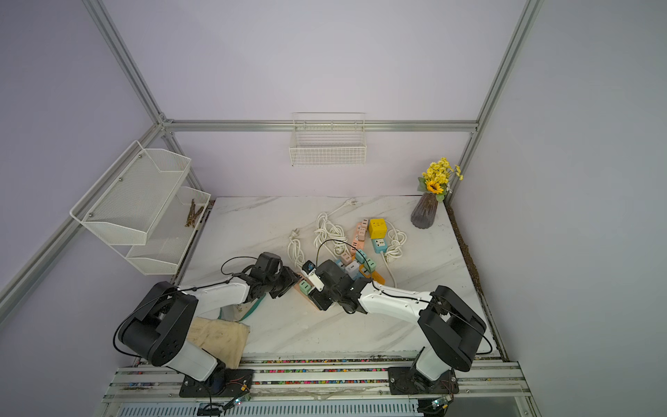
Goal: Pull the plug off the socket
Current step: Remove the plug from the socket.
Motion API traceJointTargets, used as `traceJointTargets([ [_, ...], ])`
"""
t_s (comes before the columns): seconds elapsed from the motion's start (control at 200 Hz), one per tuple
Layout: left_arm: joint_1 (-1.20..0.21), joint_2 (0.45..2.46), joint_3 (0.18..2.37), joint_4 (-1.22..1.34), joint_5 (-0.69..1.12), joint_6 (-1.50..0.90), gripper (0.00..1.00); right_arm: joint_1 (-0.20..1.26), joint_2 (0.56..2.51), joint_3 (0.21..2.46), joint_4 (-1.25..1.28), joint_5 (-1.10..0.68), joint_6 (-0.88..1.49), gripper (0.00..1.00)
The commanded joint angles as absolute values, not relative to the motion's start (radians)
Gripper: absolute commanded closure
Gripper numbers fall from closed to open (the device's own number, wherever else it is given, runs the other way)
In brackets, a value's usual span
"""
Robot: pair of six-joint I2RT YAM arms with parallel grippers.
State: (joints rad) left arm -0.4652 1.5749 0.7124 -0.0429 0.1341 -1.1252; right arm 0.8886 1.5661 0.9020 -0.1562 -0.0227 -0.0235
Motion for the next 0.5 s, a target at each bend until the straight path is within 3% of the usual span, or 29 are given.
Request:
traceJointTargets([
  [0.0,-0.457,1.61,0.716,-0.127,0.106,-1.118,0.49,0.913,1.612,0.927,-0.223,-0.005,-0.033,0.46],
  [0.39,-0.431,1.63,0.714,-0.13,0.103,-1.114,0.49,0.927,1.558,0.901,-0.194,0.102,0.032,0.53],
  [0.495,-0.427,1.636,0.714,-0.128,0.103,-1.114,0.49,0.853,1.497,0.859,-0.149,-0.018,0.095,0.55],
])
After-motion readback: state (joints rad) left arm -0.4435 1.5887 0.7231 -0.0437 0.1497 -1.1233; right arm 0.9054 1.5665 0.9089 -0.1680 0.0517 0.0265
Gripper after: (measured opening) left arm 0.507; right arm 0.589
